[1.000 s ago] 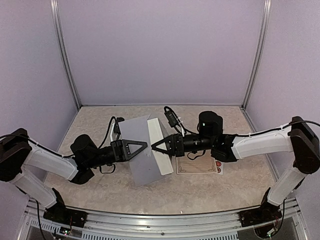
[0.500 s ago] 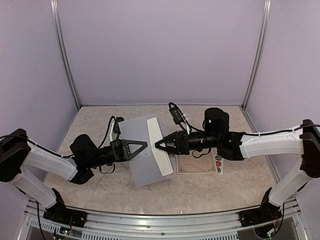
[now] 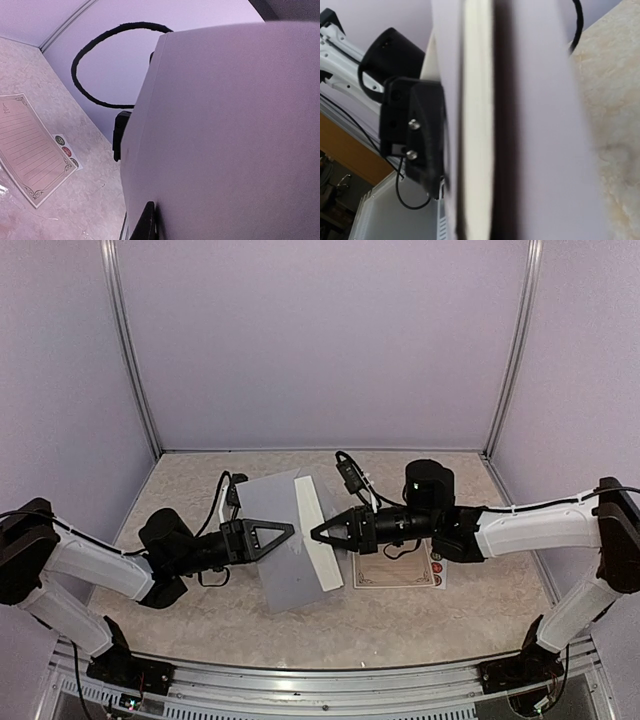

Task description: Place the letter into the envelope and seal it

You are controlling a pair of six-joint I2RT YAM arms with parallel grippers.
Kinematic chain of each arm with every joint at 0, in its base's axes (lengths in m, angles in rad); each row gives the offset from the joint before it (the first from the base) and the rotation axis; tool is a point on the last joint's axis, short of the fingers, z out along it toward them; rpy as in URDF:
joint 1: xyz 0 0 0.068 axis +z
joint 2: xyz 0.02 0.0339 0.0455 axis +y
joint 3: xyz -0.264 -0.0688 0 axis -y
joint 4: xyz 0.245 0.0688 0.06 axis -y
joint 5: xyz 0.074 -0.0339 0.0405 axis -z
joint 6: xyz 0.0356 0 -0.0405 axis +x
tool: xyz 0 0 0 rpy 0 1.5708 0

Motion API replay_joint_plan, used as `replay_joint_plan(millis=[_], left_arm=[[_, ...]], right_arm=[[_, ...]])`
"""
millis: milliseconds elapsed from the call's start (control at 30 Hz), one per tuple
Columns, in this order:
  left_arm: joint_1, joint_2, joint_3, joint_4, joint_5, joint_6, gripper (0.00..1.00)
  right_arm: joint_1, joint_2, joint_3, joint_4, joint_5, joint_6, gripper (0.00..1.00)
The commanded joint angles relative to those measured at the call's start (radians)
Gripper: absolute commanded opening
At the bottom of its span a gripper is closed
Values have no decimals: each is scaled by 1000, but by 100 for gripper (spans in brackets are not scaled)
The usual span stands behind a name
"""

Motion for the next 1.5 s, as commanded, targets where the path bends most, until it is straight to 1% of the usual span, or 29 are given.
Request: replay_joint_plan(millis=[0, 367, 433, 533, 667, 767, 833, 867, 933, 1000, 1033, 1067, 1133, 1167, 1200, 1233, 1267, 1300, 1367, 1433, 1467], left_arm=[[-15, 0, 19, 41, 23, 6, 9], [-24, 18, 25, 52, 16, 1, 9], [-23, 19, 24, 60, 12, 1, 6], [-23, 10, 9, 63, -2, 5, 1], [-20, -14, -7, 43, -5, 14, 0], [-18, -30, -8, 16, -5, 25, 0], [-15, -38, -8, 7, -4, 30, 0], [-15, -42, -8, 5, -2, 30, 0], [-15, -45, -6, 2, 0, 31, 0], [-14, -47, -5, 0, 1, 32, 0], [-14, -48, -5, -1, 1, 32, 0], [-14, -48, -4, -3, 1, 31, 0], [-13, -48, -4, -7, -1, 32, 0], [-13, -48, -2, -9, -2, 31, 0], [-13, -48, -2, -8, -1, 32, 0], [-13, -47, 0, -8, -2, 32, 0], [-13, -47, 1, -9, -2, 31, 0], [-13, -47, 1, -11, -4, 33, 0], [-13, -47, 3, -20, -12, 35, 0], [-13, -52, 7, -78, -44, 48, 0], [-13, -59, 12, -125, -71, 58, 0]], right_arm=[[27, 53, 5, 73, -19, 34, 0], [61, 99, 47, 103, -21, 42, 0], [62, 95, 48, 95, -16, 38, 0], [58, 55, 44, 27, 22, 4, 0], [29, -33, 11, -49, 71, -34, 23], [-7, -103, -26, -112, 109, -64, 45], [-34, -148, -53, -143, 132, -73, 57], [-47, -168, -67, -153, 145, -72, 65], [-69, -198, -88, -168, 163, -72, 74], [-83, -219, -103, -180, 181, -74, 81], [-87, -225, -104, -189, 186, -79, 81], [-87, -225, -100, -199, 186, -84, 79], [-87, -216, -89, -209, 158, -94, 60], [-85, -214, -89, -205, 137, -95, 55], [-84, -213, -94, -190, 111, -93, 54], [-84, -213, -103, -161, 73, -88, 56], [-83, -213, -109, -139, 46, -81, 62], [-82, -215, -113, -127, 46, -72, 68], [-78, -236, -117, -138, 93, -65, 75], [-76, -276, -124, -161, 148, -69, 76], [-75, -298, -125, -169, 165, -72, 74]])
